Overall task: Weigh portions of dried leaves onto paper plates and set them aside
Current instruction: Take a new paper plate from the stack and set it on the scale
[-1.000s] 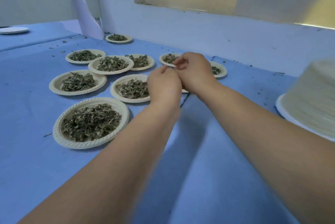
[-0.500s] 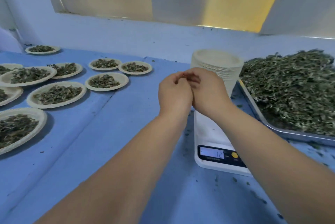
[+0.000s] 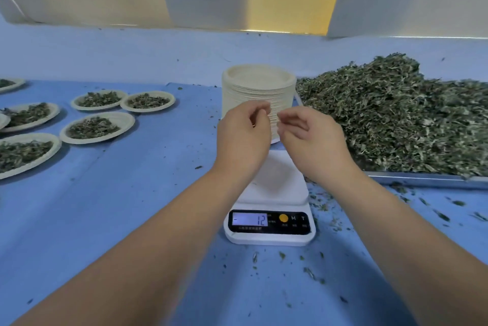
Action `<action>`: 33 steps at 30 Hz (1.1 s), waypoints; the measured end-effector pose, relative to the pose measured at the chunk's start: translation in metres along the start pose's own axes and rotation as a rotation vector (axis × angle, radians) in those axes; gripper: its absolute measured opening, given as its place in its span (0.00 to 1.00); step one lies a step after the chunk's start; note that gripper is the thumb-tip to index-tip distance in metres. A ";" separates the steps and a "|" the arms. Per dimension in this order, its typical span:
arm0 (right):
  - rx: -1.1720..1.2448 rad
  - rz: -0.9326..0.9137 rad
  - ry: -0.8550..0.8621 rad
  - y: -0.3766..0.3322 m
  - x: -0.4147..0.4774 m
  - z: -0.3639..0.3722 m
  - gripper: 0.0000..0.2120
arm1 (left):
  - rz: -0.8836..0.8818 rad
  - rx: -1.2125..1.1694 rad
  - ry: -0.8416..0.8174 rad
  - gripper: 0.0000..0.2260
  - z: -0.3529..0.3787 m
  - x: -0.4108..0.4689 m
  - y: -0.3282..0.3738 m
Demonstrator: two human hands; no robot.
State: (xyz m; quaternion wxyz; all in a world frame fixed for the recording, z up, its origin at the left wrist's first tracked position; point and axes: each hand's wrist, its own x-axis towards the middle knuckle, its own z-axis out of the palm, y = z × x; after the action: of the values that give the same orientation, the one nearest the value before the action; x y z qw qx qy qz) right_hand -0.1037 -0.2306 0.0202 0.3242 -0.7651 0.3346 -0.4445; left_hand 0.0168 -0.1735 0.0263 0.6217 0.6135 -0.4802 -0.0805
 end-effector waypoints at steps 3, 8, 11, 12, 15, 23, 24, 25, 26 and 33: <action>-0.099 0.018 0.052 0.016 -0.001 -0.019 0.10 | 0.314 0.305 0.031 0.12 -0.003 0.020 -0.002; -0.456 0.066 0.083 0.040 0.001 -0.049 0.09 | 0.549 0.783 -0.180 0.14 0.000 0.075 -0.003; -0.777 0.188 -0.087 0.056 0.007 -0.061 0.09 | 0.508 1.018 -0.327 0.12 0.005 0.092 0.003; -0.851 0.231 -0.139 0.060 0.009 -0.064 0.10 | 0.502 1.058 -0.347 0.10 0.004 0.094 0.005; -0.864 0.318 -0.203 0.068 0.019 -0.072 0.13 | 0.561 1.136 -0.369 0.08 0.001 0.097 0.009; -1.130 0.226 -0.133 0.081 0.043 -0.095 0.21 | 0.767 1.045 -0.262 0.21 -0.008 0.097 0.026; -1.220 0.259 -0.151 0.082 0.045 -0.098 0.24 | 0.770 1.039 -0.240 0.20 -0.009 0.095 0.028; -1.285 0.303 -0.163 0.083 0.046 -0.101 0.27 | 0.766 1.042 -0.227 0.18 -0.009 0.094 0.030; -1.313 0.360 -0.172 0.085 0.047 -0.104 0.28 | 0.758 1.043 -0.218 0.16 -0.009 0.091 0.030; -1.082 0.553 -0.315 0.083 0.039 -0.108 0.15 | 0.795 0.810 -0.034 0.12 -0.011 0.058 0.021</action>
State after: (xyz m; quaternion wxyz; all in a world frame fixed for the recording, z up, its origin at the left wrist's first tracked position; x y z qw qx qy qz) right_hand -0.2049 -0.3302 0.0147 0.0393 -0.7622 0.6461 0.0065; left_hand 0.0444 -0.2014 0.0749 0.3113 0.5738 -0.6768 0.3403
